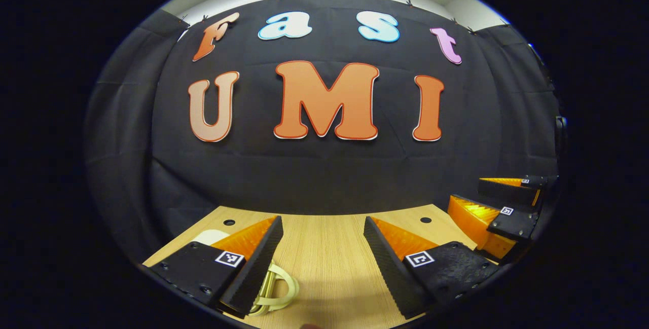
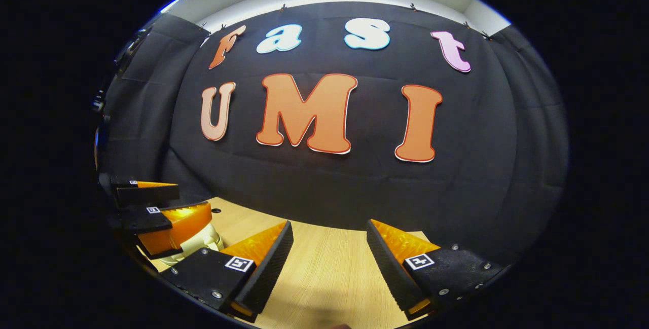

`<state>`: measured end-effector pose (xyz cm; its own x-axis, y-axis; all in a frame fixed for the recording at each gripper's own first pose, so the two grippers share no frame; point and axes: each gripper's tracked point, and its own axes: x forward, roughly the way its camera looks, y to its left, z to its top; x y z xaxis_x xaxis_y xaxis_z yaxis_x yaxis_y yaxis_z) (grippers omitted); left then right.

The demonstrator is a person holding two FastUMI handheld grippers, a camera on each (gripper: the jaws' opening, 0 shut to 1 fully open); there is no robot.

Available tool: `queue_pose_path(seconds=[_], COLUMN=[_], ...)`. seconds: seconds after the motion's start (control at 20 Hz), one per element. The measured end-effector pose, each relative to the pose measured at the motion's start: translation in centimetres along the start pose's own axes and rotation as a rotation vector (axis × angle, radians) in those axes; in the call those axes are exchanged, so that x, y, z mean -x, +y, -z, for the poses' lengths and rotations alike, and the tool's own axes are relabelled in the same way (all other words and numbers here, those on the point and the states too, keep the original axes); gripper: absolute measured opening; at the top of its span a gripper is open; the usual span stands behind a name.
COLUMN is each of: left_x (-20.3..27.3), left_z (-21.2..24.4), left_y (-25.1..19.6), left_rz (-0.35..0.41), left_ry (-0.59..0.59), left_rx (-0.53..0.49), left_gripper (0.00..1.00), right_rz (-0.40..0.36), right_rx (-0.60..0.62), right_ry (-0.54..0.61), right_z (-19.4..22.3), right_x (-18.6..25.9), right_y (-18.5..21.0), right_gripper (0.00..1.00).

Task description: First open the suitcase, pack the skin care products into it, and then close the suitcase.

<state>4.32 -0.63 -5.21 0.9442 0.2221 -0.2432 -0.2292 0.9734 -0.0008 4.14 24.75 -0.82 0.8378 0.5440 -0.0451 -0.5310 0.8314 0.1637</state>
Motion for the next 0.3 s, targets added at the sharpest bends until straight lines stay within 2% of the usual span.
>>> queue_pose_path(seconds=[0.15, 0.3], left_x=[0.0, 0.2], left_z=[0.4, 0.7], left_y=[-0.3, -0.5], left_rz=[-0.009, -0.024], left_ry=[0.002, 0.006], left_rx=[0.012, -0.009], left_gripper=[0.99, 0.99], right_rz=[-0.005, -0.051], right_rx=[0.020, 0.011], right_ry=[-0.008, 0.031], right_z=[0.1, 1.6], right_x=[0.3, 0.7], right_y=[-0.1, 0.8], right_gripper=[0.93, 0.93])
